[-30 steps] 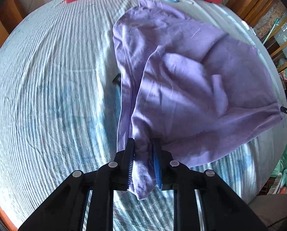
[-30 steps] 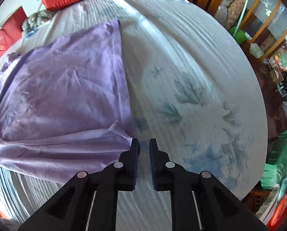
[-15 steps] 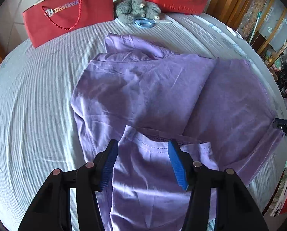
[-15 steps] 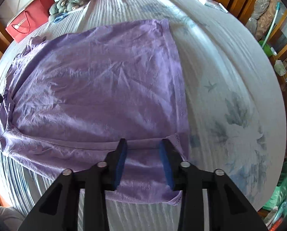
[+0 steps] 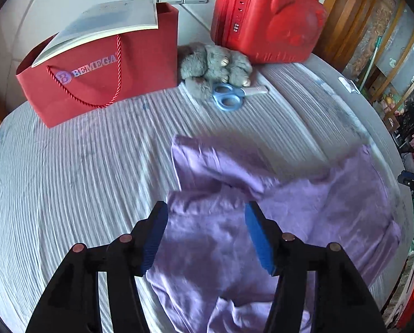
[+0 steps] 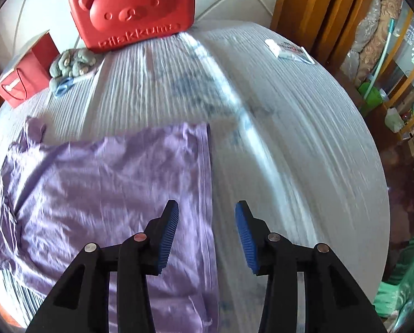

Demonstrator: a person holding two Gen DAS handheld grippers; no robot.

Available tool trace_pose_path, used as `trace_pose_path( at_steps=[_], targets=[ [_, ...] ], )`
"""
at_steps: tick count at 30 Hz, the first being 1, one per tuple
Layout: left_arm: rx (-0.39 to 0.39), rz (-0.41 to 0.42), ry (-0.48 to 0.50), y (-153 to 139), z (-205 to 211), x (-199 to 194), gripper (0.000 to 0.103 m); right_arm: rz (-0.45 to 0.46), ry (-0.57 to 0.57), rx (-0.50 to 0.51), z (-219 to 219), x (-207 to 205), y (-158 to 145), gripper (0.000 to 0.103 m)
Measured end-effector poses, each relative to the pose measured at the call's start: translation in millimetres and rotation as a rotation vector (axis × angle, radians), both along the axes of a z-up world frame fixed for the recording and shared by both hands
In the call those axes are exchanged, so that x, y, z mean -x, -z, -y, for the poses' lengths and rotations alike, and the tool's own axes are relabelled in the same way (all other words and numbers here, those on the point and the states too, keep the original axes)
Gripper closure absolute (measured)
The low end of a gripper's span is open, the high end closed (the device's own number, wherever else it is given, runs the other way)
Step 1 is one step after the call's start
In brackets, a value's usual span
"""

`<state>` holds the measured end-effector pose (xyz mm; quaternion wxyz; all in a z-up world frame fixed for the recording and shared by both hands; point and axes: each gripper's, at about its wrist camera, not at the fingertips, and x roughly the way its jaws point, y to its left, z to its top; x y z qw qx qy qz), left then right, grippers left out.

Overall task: Fold clothes
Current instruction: 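Grasp the T-shirt hem with both grippers and lift it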

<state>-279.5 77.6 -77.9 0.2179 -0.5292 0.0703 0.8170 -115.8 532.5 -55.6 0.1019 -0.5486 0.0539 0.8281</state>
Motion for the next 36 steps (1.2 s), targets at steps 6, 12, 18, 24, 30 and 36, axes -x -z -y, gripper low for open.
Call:
trace_pose_path(
  at_steps=[6, 12, 18, 24, 30, 36],
  targets=[
    [0.038, 0.064, 0.007, 31.8, -12.3, 50.4, 0.044, 0.046, -0.038, 0.012, -6.6, 65.7, 19.3, 0.059],
    [0.072, 0.107, 0.016, 53.9, -15.1, 72.8, 0.044, 0.106, -0.052, 0.029, -8.0, 95.2, 43.9, 0.053],
    [-0.007, 0.118, 0.037, 56.8, -25.5, 78.5, 0.047, 0.138, -0.078, 0.027, 1.6, 105.7, 57.2, 0.056],
    [0.098, 0.039, 0.057, 43.8, -41.7, 70.1, 0.101, 0.056, -0.086, -0.020, 5.7, 91.9, 34.2, 0.096],
    [0.038, -0.185, 0.104, -39.1, -18.4, 0.6, 0.100, -0.177, -0.088, -0.019, -0.8, 31.0, -22.4, 0.096],
    [0.033, -0.134, 0.238, -46.1, 2.7, -111.5, 0.093, -0.209, -0.089, -0.002, -3.2, -37.3, -22.3, 0.095]
  ],
)
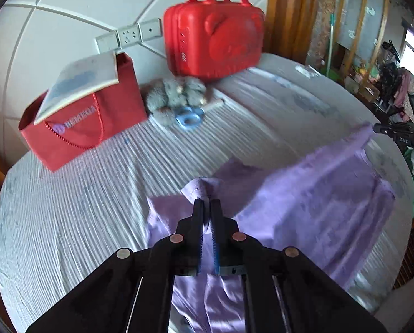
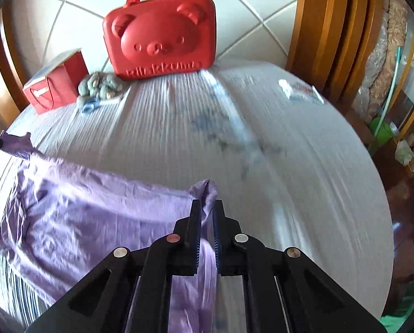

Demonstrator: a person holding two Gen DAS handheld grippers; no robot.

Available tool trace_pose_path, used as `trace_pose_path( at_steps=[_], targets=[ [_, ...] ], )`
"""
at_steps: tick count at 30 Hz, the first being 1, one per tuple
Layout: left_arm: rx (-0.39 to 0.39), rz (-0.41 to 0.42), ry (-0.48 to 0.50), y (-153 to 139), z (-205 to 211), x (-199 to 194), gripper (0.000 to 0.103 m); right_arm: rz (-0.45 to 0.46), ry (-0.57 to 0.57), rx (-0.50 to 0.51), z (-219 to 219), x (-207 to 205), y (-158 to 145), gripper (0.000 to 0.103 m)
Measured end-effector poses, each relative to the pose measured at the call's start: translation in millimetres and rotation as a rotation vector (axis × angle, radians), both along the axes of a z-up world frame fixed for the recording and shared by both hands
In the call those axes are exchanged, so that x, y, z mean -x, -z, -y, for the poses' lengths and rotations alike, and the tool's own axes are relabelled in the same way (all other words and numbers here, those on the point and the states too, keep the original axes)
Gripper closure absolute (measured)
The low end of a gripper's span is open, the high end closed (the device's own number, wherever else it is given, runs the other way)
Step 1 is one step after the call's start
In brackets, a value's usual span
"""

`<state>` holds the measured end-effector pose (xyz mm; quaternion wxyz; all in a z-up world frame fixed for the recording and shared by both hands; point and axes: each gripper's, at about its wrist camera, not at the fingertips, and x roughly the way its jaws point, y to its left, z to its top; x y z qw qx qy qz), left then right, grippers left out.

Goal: Fold clothes

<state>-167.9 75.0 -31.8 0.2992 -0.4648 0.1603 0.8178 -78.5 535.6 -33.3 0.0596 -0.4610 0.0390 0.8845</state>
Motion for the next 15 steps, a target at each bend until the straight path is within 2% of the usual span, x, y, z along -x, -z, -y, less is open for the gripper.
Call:
trace_pose_path(
  at_steps=[2, 4, 6, 8, 10, 11, 12, 15],
  targets=[
    [0.015, 0.111, 0.016, 19.5, 7.8, -31.3, 0.081, 0.029, 0.019, 0.012, -1.4, -10.6, 5.4, 0.090],
    [0.027, 0.179, -0.007, 35.9, 20.9, -53.2, 0.079, 0.058, 0.038, 0.024, -2.8, -21.3, 10.7, 0.089],
    [0.016, 0.209, -0.057, 42.9, 31.0, -58.4, 0.079, 0.088, 0.057, 0.036, -4.2, -31.9, 16.1, 0.089],
    [-0.009, 0.209, -0.115, 40.1, 39.3, -52.9, 0.078, 0.117, 0.075, 0.049, -5.7, -42.5, 21.5, 0.087],
    [-0.039, 0.187, -0.174, 34.0, 41.5, -37.7, 0.075, 0.141, 0.092, 0.060, -6.6, -51.0, 25.4, 0.073],
    [-0.053, 0.178, -0.197, 32.5, 41.6, -31.5, 0.069, 0.124, 0.086, 0.064, -4.0, -42.5, 19.6, 0.070],
    [-0.062, 0.175, -0.209, 34.2, 39.1, -27.0, 0.064, 0.109, 0.074, 0.072, -0.1, -33.4, 15.4, 0.070],
    [-0.083, 0.207, -0.224, 44.4, 24.6, -15.3, 0.063, 0.101, 0.019, 0.077, 18.3, -9.8, 12.0, 0.069]
  ],
)
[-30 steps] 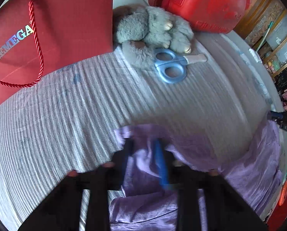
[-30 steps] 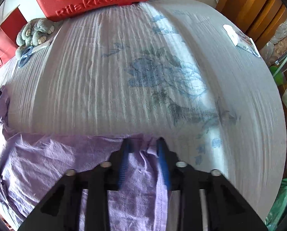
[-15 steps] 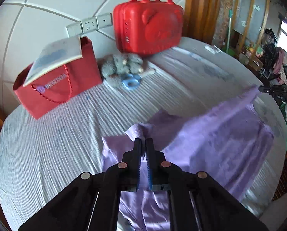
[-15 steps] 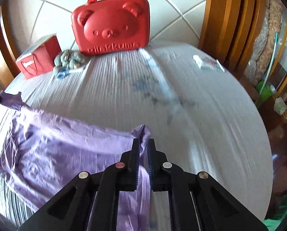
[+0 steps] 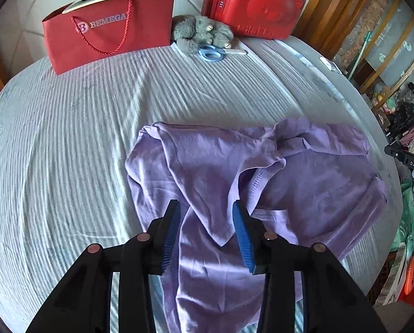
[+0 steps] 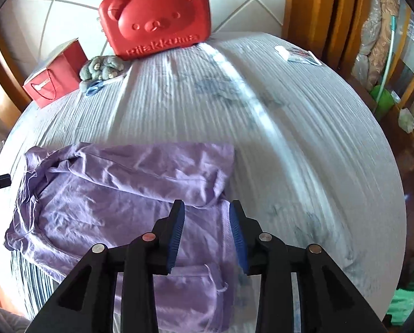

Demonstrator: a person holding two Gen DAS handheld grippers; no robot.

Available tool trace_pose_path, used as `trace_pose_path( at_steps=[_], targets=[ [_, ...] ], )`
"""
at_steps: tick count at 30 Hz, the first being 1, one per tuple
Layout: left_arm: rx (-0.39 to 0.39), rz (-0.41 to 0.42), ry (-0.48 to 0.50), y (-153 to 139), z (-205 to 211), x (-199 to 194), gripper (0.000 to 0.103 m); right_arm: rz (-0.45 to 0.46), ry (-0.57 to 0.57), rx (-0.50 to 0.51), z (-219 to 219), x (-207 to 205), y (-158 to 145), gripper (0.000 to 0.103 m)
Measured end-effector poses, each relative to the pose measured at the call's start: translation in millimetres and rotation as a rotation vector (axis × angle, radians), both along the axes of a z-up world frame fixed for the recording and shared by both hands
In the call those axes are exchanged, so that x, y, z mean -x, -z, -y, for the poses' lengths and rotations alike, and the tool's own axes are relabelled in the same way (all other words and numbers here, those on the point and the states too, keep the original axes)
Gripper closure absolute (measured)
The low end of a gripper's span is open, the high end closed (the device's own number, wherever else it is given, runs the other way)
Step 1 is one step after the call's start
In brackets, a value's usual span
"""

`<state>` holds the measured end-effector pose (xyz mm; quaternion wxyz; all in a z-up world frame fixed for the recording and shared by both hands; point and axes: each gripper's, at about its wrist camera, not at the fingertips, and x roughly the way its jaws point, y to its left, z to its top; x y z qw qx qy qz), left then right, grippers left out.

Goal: Fold clothes

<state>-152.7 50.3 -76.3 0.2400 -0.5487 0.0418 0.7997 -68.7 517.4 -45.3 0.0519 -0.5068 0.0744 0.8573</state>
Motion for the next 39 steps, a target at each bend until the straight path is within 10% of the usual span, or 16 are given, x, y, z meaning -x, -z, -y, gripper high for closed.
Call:
trace_pose_path(
  at_steps=[19, 20, 22, 28, 31, 34, 39],
  targets=[
    [0.059, -0.012, 0.110, 33.4, -66.2, 25.3, 0.063, 0.153, 0.037, 0.039, -14.1, 50.1, 46.0, 0.049],
    [0.047, -0.008, 0.113, 34.1, -66.8, 27.5, 0.064, 0.157, 0.038, 0.039, -15.1, 51.8, 47.3, 0.052],
    [0.041, 0.005, 0.121, 35.0, -68.6, 30.4, 0.095, 0.150, 0.020, -0.004, -10.5, 51.5, 41.9, 0.098],
    [0.044, -0.068, 0.187, -4.1, -62.1, 1.1, 0.102, 0.067, 0.006, -0.106, -6.8, 39.5, 11.3, 0.098],
    [0.071, -0.036, 0.254, -6.6, -57.2, -30.3, 0.101, 0.083, 0.019, -0.111, -16.8, 19.6, 11.1, 0.095],
    [0.126, 0.060, 0.289, 18.5, -49.7, -58.7, 0.065, 0.123, 0.042, -0.104, -22.5, 2.0, 17.2, 0.085],
    [0.014, 0.100, 0.078, 16.9, -0.2, -49.5, 0.060, 0.206, 0.084, -0.085, -29.2, -25.7, 31.3, 0.084]
  ],
)
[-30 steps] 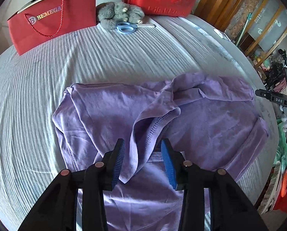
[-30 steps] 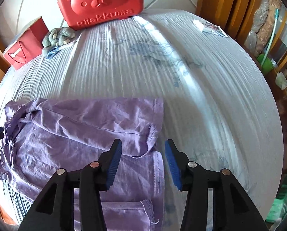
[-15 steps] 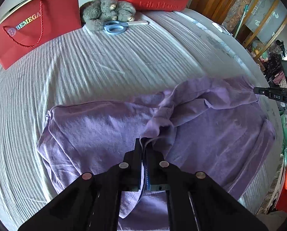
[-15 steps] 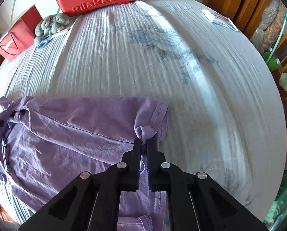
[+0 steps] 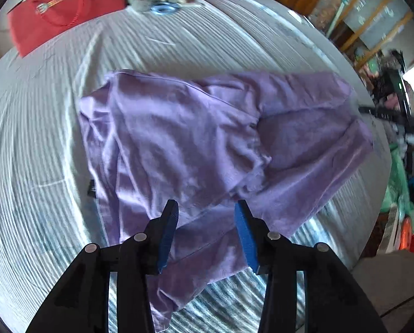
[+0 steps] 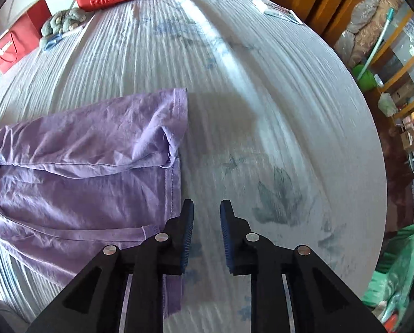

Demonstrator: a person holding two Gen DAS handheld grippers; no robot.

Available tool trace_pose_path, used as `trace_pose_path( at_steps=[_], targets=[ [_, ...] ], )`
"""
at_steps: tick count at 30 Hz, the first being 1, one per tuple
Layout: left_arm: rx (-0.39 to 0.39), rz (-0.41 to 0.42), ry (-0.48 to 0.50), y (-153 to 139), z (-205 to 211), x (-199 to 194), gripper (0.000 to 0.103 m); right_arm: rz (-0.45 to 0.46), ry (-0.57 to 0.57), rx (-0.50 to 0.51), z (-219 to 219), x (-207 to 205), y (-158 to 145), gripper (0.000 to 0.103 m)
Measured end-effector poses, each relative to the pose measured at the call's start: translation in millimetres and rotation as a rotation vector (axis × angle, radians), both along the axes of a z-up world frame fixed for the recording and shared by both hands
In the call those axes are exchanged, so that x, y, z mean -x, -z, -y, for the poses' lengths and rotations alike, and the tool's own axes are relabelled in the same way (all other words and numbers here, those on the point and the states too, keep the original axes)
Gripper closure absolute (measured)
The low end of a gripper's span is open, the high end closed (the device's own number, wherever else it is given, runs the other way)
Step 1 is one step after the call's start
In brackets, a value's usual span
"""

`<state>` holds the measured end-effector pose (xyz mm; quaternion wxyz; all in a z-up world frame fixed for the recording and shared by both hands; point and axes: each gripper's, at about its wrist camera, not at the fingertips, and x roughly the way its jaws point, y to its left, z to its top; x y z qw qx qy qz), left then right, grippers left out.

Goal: Fold clothes

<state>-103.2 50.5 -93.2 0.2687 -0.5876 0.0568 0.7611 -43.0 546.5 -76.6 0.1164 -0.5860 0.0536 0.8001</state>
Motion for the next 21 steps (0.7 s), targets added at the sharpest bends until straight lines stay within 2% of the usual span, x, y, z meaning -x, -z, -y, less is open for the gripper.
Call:
trace_pose_path(
  at_steps=[3, 7, 11, 14, 16, 20, 21],
  targets=[
    [-0.035, -0.050, -0.162, -10.5, 24.8, 27.8, 0.059, -0.010, 0.024, 0.012, -2.1, -3.9, -4.8, 0.081],
    [-0.068, -0.041, -0.270, -3.0, 32.0, 65.3, 0.059, -0.041, 0.057, 0.054, -0.3, 3.9, -7.0, 0.071],
    [-0.042, -0.005, -0.276, 15.4, 16.7, 91.7, 0.059, -0.029, 0.070, 0.061, 6.1, 20.5, 2.2, 0.069],
    [-0.006, 0.021, -0.239, 29.5, 4.2, 100.2, 0.059, -0.014, 0.069, 0.057, 10.7, 32.8, 10.2, 0.067],
    [0.024, 0.030, -0.212, 36.7, -3.6, 102.0, 0.059, -0.011, 0.062, 0.045, 14.5, 40.2, 13.1, 0.058],
    [0.051, 0.017, -0.196, 36.9, -7.0, 99.9, 0.058, -0.006, 0.053, 0.061, 21.4, 46.2, 20.4, 0.054],
    [0.054, 0.015, -0.196, 36.1, -6.5, 99.1, 0.058, -0.005, 0.051, 0.068, 23.1, 47.1, 22.3, 0.050]
  ],
)
